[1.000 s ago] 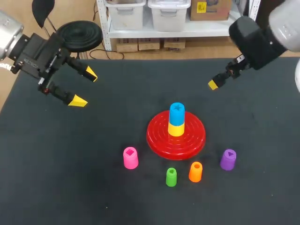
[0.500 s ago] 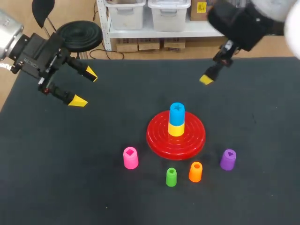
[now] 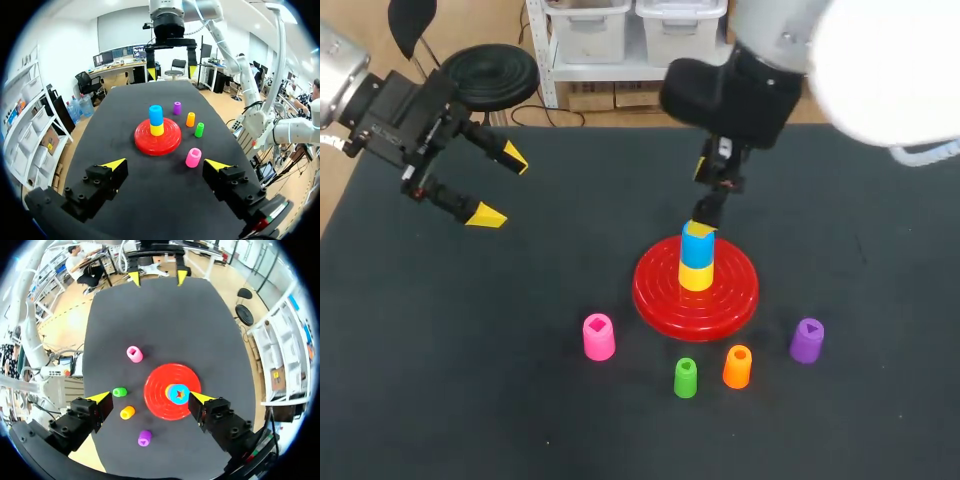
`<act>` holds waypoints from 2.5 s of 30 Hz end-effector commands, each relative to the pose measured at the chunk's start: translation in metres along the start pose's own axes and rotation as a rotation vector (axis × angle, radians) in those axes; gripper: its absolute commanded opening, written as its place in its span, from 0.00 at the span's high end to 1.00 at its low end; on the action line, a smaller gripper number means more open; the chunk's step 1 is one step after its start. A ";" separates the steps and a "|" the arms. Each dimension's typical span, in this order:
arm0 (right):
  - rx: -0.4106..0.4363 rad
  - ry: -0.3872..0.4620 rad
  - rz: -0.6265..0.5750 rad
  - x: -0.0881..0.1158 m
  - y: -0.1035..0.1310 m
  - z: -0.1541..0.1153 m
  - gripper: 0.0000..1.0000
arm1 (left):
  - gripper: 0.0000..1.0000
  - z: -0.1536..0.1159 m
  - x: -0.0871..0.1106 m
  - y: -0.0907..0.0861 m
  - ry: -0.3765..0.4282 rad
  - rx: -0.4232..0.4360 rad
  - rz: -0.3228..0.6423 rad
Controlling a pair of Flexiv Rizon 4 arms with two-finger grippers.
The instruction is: Pick up and stack the cylinders on the red base in this order: pink,purple,orange,green
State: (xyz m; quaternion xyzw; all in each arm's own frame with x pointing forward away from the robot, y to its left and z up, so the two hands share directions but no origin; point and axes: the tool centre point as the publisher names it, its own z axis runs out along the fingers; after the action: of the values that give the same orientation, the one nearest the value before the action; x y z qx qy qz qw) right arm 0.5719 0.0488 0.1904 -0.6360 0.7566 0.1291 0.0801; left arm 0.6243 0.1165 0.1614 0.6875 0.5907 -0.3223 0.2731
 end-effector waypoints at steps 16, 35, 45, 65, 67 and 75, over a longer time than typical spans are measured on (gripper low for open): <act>0.087 -0.031 -0.023 -0.022 0.005 -0.004 0.00 | 0.00 0.000 0.001 -0.001 -0.001 -0.003 0.001; -0.064 0.138 -0.244 -0.063 0.076 0.075 0.00 | 0.00 0.000 0.001 -0.001 -0.001 -0.003 0.001; -0.042 0.164 -0.217 -0.061 0.077 0.101 0.00 | 0.00 0.000 0.001 -0.001 -0.001 -0.003 0.001; -0.035 0.180 -0.204 -0.055 0.079 0.158 0.00 | 0.00 0.000 0.001 -0.001 -0.001 -0.003 0.001; -0.032 0.191 -0.217 -0.056 0.081 0.162 0.00 | 0.00 0.000 0.001 -0.001 -0.001 -0.003 0.001; -0.003 0.210 -0.233 -0.060 0.076 0.175 0.00 | 0.00 0.000 0.001 -0.001 -0.001 -0.003 0.001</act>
State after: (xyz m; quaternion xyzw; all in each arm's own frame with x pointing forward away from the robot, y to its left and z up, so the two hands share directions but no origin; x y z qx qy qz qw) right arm 0.4997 0.1650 0.0518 -0.7299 0.6812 0.0544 0.0148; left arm 0.6243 0.1165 0.1615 0.6875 0.5908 -0.3222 0.2731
